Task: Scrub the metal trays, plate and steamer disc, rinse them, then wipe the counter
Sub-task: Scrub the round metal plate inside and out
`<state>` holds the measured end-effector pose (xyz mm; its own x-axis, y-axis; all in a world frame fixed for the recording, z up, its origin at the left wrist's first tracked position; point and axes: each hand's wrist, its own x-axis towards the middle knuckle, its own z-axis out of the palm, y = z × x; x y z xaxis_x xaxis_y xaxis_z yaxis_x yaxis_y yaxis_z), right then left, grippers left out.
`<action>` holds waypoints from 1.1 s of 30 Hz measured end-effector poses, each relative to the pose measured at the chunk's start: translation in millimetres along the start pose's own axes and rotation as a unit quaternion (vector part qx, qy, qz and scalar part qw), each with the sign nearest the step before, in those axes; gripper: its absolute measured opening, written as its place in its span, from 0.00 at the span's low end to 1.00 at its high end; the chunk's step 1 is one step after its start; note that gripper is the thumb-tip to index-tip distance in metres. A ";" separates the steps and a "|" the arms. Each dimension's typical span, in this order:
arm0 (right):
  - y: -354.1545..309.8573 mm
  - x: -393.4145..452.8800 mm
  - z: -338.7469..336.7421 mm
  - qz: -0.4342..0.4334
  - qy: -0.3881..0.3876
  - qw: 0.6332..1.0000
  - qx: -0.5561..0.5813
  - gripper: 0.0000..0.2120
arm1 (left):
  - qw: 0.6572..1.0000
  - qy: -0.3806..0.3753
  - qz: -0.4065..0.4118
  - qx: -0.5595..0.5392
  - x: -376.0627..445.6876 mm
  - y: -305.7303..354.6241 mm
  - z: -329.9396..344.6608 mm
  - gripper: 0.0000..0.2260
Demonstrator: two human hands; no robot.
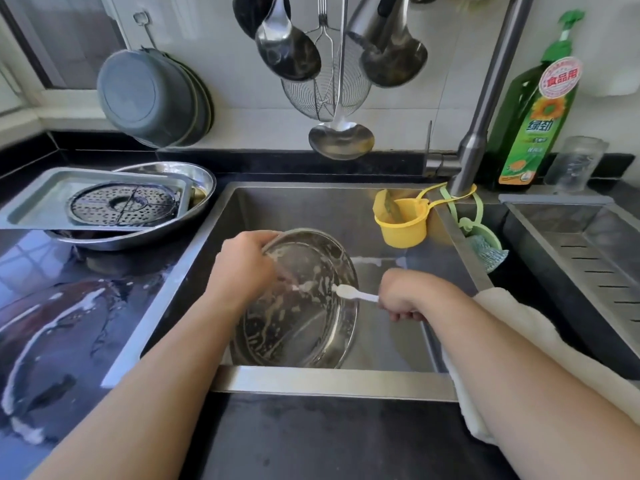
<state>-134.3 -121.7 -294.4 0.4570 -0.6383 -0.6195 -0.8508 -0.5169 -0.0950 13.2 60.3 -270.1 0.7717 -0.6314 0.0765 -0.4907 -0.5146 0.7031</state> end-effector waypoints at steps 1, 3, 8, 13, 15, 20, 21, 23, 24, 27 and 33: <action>-1.1 3.2 0.8 -0.008 0.047 0.998 0.030 0.09 | 1.000 -0.003 0.007 -0.007 1.7 -1.1 1.5 0.24; 2.9 17.1 0.9 -0.029 0.160 0.981 0.109 0.09 | 1.000 0.002 0.015 -0.023 6.8 -4.2 4.1 0.22; 5.2 23.7 -0.4 -0.102 0.333 0.926 0.145 0.14 | 0.993 0.030 0.036 -0.105 7.0 -3.6 0.5 0.13; 3.3 13.3 -5.6 0.024 0.350 0.933 0.075 0.11 | 0.986 0.066 0.026 -0.150 10.9 -3.2 -6.6 0.32; -1.9 8.0 -0.8 0.051 0.165 0.985 0.005 0.12 | 0.981 0.077 0.013 -0.179 15.8 -7.6 -7.0 0.35; -4.4 7.3 7.4 0.018 0.129 0.990 0.055 0.13 | 0.973 0.079 0.018 -0.218 1.9 2.7 -12.5 0.27; -2.9 6.4 3.7 0.041 0.208 0.975 0.068 0.14 | 0.970 0.078 0.023 -0.228 0.5 4.7 -13.8 0.27; -1.2 2.2 -3.2 0.069 0.324 0.938 0.103 0.16 | 0.965 0.091 0.034 -0.244 0.0 6.9 -14.9 0.28; -1.8 0.2 -4.6 0.064 0.344 0.930 0.115 0.17 | 0.962 0.103 0.038 -0.252 0.7 7.0 -14.9 0.29; -8.2 -3.5 0.9 0.052 0.263 0.961 0.065 0.14 | 0.954 0.114 0.046 -0.273 1.8 5.7 -12.9 0.29; -19.1 0.6 23.9 -0.010 -0.137 0.976 0.169 0.14 | 0.943 0.156 0.071 -0.285 10.3 -5.1 -4.0 0.32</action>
<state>-123.9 -98.6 -311.5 0.4269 -0.4305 -0.7952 -0.9008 -0.2801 -0.3319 25.2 58.8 -270.1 0.8394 -0.4231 0.3412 -0.3701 0.0148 0.9289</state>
